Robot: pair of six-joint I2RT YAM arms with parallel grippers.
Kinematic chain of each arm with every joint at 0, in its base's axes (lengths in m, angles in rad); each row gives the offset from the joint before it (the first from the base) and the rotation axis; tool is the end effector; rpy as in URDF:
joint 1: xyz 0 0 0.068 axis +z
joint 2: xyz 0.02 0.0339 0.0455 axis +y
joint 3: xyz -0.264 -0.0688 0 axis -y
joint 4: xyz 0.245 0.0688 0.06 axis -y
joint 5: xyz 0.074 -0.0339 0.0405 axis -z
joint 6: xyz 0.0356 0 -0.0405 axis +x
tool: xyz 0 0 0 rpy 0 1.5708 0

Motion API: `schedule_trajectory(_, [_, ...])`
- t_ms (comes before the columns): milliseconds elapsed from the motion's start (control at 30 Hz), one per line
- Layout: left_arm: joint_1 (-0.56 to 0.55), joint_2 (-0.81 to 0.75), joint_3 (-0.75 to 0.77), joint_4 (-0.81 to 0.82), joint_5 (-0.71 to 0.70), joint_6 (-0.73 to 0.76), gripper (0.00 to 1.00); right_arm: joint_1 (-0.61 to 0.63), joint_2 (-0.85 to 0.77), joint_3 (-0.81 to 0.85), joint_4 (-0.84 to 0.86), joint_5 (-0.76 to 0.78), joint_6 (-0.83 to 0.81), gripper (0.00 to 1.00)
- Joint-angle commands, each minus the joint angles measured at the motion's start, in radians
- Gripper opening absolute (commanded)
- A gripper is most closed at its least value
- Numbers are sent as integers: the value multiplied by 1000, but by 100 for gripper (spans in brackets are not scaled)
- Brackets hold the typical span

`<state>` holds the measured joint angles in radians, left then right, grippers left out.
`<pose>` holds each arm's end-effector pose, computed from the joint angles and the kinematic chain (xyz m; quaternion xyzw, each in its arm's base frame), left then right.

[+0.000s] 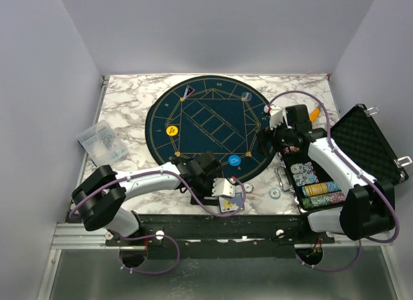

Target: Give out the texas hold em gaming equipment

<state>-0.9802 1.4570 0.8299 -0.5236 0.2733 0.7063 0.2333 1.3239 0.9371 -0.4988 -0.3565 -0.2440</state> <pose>0.1411 -0.2278 0.1817 0.7425 0.6231 -0.1602 0.1864 0.2627 0.0752 0.2495 -0.2770 0.8866 0.1652 0.3315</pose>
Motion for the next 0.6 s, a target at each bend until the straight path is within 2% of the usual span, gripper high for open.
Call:
schedule_trajectory(0, [-35,29,-18,-2,-26,26,75,-8,0,-15,3,2,2,93])
schedule_trajectory(200, [-50,56,-18,-4,-16,34,64,-8,-2,-17,2,3,1,93])
schedule_trajectory(567, [-67,100,-42,-4,-31,32,55,-9,-2,-18,0,4,1,93])
